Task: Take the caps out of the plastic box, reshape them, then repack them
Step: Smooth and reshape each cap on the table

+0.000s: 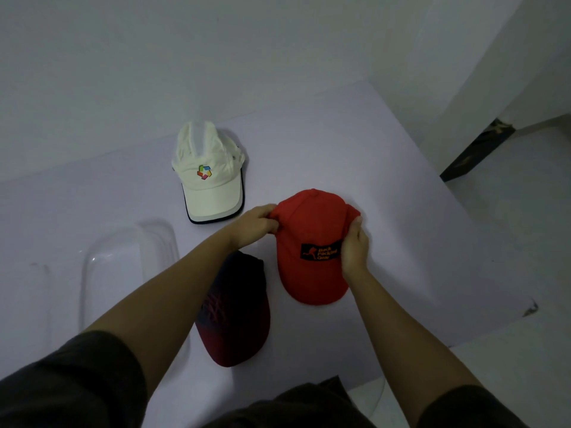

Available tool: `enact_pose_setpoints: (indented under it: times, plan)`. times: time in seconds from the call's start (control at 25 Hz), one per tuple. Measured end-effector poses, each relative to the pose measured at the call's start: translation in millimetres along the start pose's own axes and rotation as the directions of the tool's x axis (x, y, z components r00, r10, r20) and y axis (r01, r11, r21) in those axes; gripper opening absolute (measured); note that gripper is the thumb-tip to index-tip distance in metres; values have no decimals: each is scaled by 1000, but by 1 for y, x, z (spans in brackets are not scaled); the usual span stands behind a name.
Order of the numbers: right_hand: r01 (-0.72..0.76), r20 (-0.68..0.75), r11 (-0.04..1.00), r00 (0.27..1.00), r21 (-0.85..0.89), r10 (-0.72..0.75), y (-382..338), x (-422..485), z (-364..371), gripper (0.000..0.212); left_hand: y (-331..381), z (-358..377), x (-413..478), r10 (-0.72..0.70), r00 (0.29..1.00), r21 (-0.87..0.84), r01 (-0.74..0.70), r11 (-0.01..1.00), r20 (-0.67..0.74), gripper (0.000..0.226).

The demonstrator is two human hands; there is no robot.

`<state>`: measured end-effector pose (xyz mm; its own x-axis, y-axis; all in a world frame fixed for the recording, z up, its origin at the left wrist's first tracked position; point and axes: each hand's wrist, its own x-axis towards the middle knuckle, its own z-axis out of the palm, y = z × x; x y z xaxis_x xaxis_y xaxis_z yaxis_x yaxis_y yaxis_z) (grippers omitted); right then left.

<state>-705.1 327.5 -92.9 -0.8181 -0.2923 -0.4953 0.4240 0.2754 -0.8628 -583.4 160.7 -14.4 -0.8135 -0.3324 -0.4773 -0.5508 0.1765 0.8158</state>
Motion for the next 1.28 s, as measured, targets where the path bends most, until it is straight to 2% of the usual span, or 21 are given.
enact_pose_setpoints:
  times: [0.08,0.2,0.36,0.44,0.48,0.6,0.68,0.72,0.84,1.08,1.16,1.24,1.28]
  plan:
    - [-23,-54,999,998,36,24,0,0,1,60,-11,0,0,-20,999,97,22,995,-28,17]
    - [11,-113,998,994,62,-4,0,-1,2,54,-10,-4,-5,-39,998,159,48,986,-59,22]
    - [40,-88,999,995,3,-40,4,3,6,53,6,-13,-2,-67,994,90,74,993,-83,31]
    - [67,-66,998,996,7,-67,5,4,9,47,23,-10,9,-10,995,60,15,998,-97,41]
    - [88,-55,996,995,3,-88,6,3,11,43,34,-6,15,36,994,98,-26,995,-106,41]
    - [128,-16,991,992,24,-128,13,5,15,37,65,14,33,101,989,411,-48,910,-107,57]
    - [96,-2,994,995,53,-96,16,8,15,38,69,27,42,149,986,577,-81,812,-71,52]
    - [77,-8,995,997,57,-77,16,9,13,39,67,30,44,184,981,609,-108,786,-64,45]
    - [22,-40,997,999,79,-19,18,14,11,39,55,31,43,284,950,596,-156,787,-127,31]
    - [-32,-39,989,998,144,38,9,14,16,37,46,42,40,445,851,724,-118,679,-279,32]
    - [-48,-1,987,999,154,49,8,14,13,37,48,39,39,457,846,708,-142,692,-276,32]
    - [-65,35,983,998,174,60,10,15,10,37,49,32,39,409,865,586,-177,791,-292,34]
    - [-72,47,981,997,179,64,9,14,9,37,47,26,38,345,873,469,-158,869,-345,37]
